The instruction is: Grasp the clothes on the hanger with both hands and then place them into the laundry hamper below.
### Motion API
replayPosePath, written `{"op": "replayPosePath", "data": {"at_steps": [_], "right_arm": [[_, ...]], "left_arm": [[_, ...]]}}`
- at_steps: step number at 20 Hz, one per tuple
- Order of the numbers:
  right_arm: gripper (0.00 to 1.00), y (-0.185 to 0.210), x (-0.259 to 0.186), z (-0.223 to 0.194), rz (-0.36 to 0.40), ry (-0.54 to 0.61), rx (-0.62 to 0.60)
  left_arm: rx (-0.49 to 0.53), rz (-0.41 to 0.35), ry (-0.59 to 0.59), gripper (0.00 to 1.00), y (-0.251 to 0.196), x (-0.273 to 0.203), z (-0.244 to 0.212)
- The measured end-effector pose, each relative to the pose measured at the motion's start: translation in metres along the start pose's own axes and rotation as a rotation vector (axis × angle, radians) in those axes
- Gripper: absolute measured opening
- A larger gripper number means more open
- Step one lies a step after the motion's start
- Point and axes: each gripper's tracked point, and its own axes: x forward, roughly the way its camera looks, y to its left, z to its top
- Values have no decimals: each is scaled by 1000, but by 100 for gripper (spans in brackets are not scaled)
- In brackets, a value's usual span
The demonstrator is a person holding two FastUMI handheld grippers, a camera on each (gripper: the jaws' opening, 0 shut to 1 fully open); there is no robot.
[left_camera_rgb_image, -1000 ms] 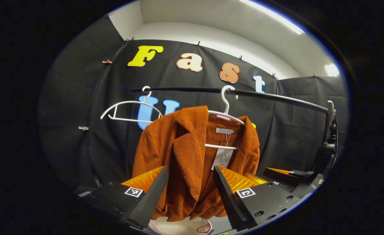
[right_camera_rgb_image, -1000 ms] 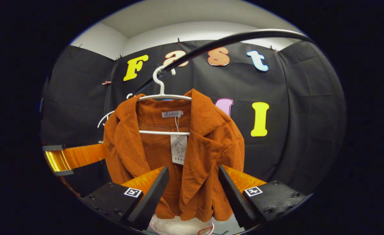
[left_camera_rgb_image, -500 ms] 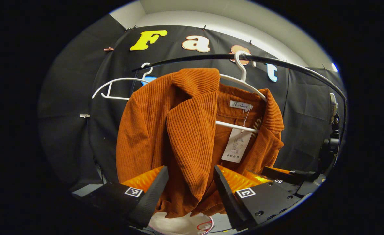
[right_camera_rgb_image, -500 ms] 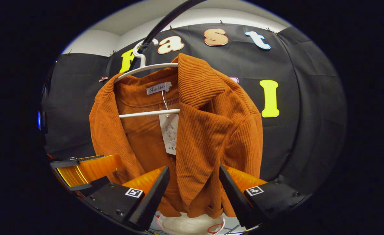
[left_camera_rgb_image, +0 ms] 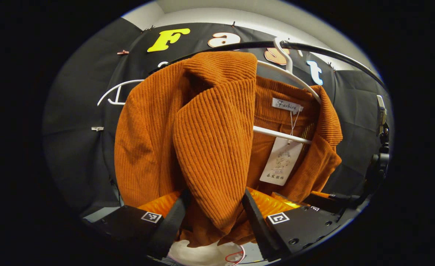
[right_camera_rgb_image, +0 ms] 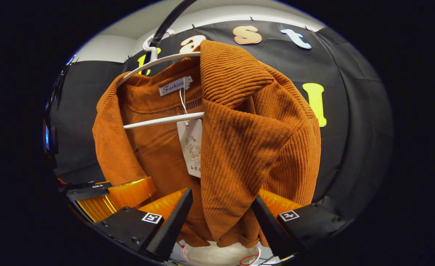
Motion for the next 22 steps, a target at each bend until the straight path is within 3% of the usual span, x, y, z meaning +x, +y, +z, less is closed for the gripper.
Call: {"op": "replayPosePath", "data": {"at_steps": [5,6,8,9,10,13,22], "right_arm": [[93,-22,23,7,-47,-19,-14],[75,-26,26,7,-47,-15,-23],[39,-41,26,11,-64,-28,-50],[21,-48,22,16,-62,-39,-60],[14,-61,21,21,-75,-60,-62],[14,-98,12,36,-125,-105,-25],[13,-152,2,113,-234,-301,-9]], "left_arm": [[-13,56,4,86,9,19,0],[-13,89,20,67,17,19,-3],[-6,259,17,29,53,6,15],[-8,276,7,10,62,9,20],[-19,284,8,9,71,15,24],[-51,306,-14,9,89,-1,40],[23,467,-184,8,154,-42,111]]}}
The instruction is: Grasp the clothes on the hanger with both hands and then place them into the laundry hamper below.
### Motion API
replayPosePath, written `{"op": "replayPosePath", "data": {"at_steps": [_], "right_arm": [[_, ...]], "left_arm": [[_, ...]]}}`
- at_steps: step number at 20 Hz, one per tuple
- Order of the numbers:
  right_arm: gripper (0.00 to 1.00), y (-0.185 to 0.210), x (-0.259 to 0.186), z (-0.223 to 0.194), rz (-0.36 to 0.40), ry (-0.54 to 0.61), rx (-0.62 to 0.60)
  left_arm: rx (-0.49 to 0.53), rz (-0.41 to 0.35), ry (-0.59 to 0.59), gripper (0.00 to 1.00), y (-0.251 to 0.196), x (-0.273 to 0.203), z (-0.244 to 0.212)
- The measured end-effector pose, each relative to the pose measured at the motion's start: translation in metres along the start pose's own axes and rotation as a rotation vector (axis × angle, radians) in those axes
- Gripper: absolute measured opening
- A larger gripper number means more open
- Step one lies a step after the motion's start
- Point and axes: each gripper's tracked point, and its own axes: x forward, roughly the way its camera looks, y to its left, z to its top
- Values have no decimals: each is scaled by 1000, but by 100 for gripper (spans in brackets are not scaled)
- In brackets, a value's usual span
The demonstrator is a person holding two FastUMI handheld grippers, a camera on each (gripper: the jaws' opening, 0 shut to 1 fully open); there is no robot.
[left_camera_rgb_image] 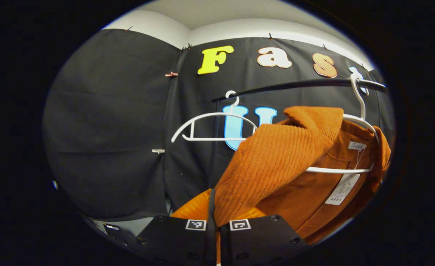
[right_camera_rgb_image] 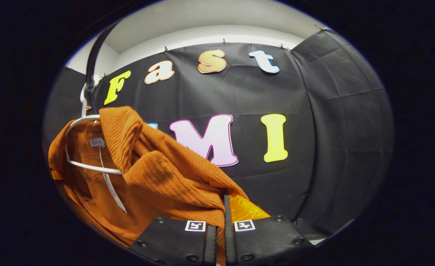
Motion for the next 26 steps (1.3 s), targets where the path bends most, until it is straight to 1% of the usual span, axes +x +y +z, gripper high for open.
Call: {"op": "replayPosePath", "data": {"at_steps": [1,2,3,5,6,7,8,12,13,14,15,18,21,24,26], "right_arm": [[18,-2,5,7,-10,-18,-1],[9,-5,10,11,-20,-27,-6],[13,-5,14,13,-23,-30,-8],[13,-3,19,21,-20,-43,-5],[10,-4,22,27,-23,-52,-2],[13,-6,25,33,-28,-61,7],[14,-7,27,39,-28,-74,25],[13,-24,29,74,-64,-150,74],[9,-28,31,80,-74,-166,89],[9,-31,34,82,-82,-173,95],[13,-33,38,81,-86,-169,92],[13,-31,54,66,-83,-124,53],[13,-30,61,34,-86,-44,24],[13,-30,51,-9,-78,55,24],[14,-28,37,-32,-73,98,13]], "left_arm": [[3,8,-23,8,5,3,10],[10,13,-43,8,8,5,16],[20,19,-58,8,11,10,22],[39,27,-73,9,14,20,28],[43,27,-75,9,15,25,28],[43,24,-74,9,15,29,28],[41,20,-75,9,14,33,33],[29,28,-134,8,20,48,64],[31,31,-153,9,22,52,71],[35,31,-164,8,21,57,76],[41,28,-162,9,20,64,74],[60,-5,-83,9,11,86,47],[72,-18,13,9,11,97,6],[35,-52,97,9,9,86,-38],[48,-45,136,9,13,75,-61]]}}
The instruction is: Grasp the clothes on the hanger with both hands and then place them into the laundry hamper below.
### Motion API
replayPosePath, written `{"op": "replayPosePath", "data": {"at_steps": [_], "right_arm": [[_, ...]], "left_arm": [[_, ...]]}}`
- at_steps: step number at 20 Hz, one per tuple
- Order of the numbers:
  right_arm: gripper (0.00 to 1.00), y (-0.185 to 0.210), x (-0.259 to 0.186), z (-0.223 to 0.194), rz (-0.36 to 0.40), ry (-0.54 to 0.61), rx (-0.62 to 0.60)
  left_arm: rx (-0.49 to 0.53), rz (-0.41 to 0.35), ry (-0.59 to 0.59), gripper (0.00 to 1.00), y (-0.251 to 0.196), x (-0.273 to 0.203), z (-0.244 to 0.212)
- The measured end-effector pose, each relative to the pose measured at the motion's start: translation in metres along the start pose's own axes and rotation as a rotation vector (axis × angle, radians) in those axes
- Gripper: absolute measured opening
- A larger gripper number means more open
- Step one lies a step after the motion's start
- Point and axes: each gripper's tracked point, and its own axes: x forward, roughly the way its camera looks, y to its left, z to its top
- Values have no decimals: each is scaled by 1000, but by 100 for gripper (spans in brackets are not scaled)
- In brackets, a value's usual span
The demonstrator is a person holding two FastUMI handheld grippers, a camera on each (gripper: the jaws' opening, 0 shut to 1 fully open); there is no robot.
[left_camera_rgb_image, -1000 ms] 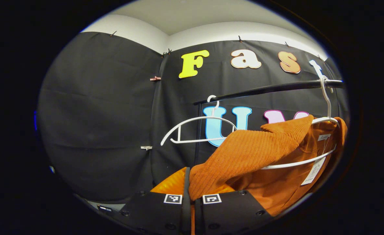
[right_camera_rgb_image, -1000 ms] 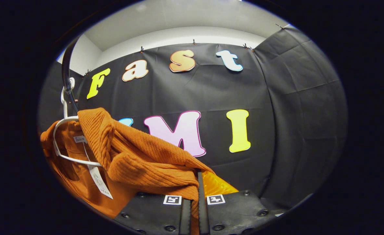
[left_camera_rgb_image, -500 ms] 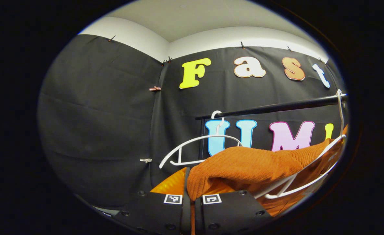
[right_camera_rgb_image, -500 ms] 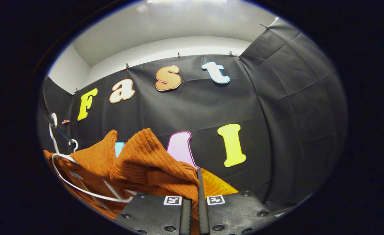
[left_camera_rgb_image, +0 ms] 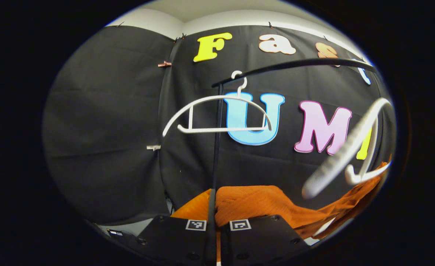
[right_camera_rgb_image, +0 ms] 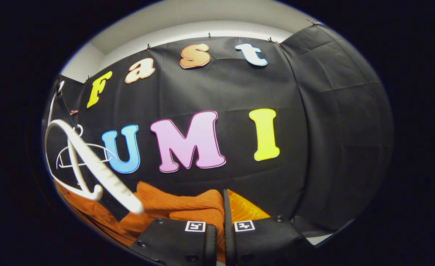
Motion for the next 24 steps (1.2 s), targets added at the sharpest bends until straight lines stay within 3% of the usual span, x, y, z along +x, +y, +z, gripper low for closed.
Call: {"op": "replayPosePath", "data": {"at_steps": [8,18,24], "right_arm": [[14,28,-42,-60,83,148,-39],[13,95,-85,-105,259,293,-2],[13,125,-103,-135,321,393,32]], "left_arm": [[40,-23,59,9,-10,-35,-41],[78,-192,142,9,-69,-70,-83],[116,-281,205,9,-105,-70,-106]]}}
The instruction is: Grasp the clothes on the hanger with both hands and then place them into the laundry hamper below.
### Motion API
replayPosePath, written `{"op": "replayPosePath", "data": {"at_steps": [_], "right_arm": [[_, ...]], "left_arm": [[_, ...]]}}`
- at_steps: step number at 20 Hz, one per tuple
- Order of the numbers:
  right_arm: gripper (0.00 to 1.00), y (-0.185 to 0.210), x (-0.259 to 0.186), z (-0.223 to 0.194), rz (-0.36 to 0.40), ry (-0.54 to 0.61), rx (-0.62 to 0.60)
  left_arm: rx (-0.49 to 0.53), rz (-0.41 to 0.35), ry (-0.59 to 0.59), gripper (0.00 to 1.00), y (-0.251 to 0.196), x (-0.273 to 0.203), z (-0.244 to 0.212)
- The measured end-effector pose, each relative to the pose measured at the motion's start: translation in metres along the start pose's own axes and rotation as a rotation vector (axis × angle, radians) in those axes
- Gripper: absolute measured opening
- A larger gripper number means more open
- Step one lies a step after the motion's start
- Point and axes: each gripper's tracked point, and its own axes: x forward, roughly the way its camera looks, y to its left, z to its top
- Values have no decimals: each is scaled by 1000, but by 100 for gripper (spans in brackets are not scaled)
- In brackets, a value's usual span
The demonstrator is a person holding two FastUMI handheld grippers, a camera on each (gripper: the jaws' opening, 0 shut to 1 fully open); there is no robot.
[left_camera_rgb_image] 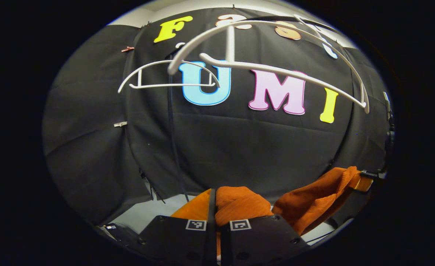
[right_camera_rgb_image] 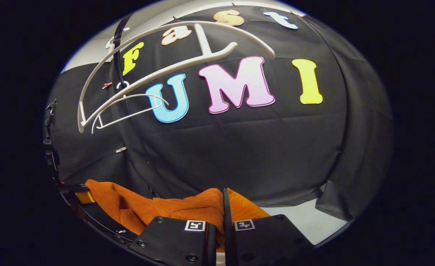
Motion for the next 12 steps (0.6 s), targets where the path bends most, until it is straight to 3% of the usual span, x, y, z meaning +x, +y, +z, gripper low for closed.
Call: {"op": "replayPosePath", "data": {"at_steps": [7,12], "right_arm": [[14,38,5,-51,84,144,-32],[16,40,2,-90,85,264,-65]], "left_arm": [[76,-94,107,9,-40,20,-34],[91,-127,223,9,-50,28,-67]]}}
